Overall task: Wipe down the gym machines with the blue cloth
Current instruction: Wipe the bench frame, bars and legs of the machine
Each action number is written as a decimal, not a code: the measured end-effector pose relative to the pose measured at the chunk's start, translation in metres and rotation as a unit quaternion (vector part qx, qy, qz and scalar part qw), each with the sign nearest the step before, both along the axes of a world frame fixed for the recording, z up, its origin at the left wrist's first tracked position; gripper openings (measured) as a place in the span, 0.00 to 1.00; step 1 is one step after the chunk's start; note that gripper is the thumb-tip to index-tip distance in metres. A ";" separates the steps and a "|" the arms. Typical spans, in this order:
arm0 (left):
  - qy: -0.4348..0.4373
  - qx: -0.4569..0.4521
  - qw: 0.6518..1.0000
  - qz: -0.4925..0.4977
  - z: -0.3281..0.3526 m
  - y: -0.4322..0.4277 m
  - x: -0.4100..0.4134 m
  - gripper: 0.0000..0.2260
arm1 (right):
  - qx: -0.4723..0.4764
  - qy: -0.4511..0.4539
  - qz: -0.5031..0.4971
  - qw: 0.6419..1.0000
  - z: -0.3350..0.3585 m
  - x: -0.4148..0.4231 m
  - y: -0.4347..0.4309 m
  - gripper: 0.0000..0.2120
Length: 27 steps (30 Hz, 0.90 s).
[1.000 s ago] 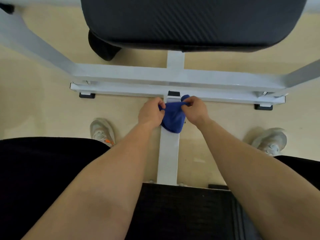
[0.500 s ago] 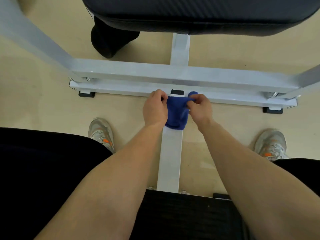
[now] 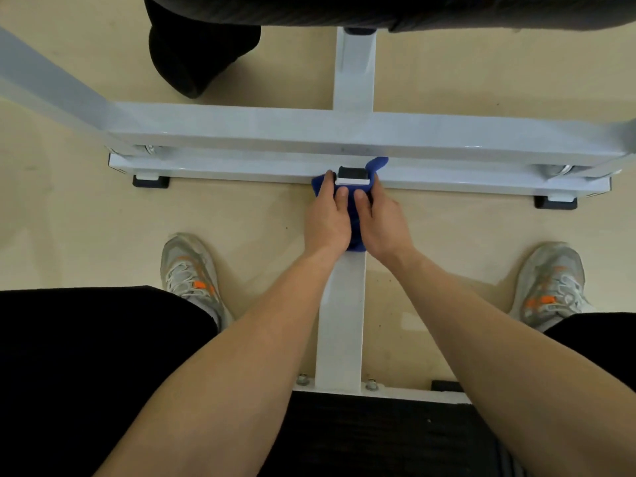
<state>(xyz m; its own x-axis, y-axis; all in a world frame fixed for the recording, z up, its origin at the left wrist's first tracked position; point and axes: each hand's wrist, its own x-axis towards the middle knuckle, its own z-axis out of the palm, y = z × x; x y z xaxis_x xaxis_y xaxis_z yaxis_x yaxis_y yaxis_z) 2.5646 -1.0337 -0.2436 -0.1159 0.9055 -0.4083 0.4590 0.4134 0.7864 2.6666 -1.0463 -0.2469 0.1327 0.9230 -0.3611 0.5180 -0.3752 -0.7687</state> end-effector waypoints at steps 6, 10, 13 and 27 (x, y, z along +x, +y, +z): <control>-0.004 0.008 1.000 -0.015 -0.012 0.003 -0.002 0.21 | -0.012 -0.043 -0.003 0.999 -0.014 -0.005 0.003 0.18; 0.026 -0.020 0.999 -0.031 -0.022 -0.002 -0.002 0.23 | -0.032 -0.108 0.036 0.993 -0.020 -0.002 -0.002 0.18; 0.093 -0.015 0.992 -0.085 -0.027 -0.012 -0.013 0.24 | -0.008 -0.147 0.088 0.985 -0.033 0.001 -0.022 0.27; 0.177 -0.121 0.964 -0.159 -0.021 -0.104 -0.035 0.23 | -0.111 -0.085 0.015 0.990 -0.025 -0.029 -0.121 0.31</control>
<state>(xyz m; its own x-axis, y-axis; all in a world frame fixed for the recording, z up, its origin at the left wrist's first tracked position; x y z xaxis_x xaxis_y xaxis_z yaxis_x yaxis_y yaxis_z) 2.5291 -1.1380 -0.2648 -0.0189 0.8009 -0.5985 0.8150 0.3591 0.4548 2.6378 -1.1671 -0.2723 0.1826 0.8273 -0.5313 0.6456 -0.5084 -0.5698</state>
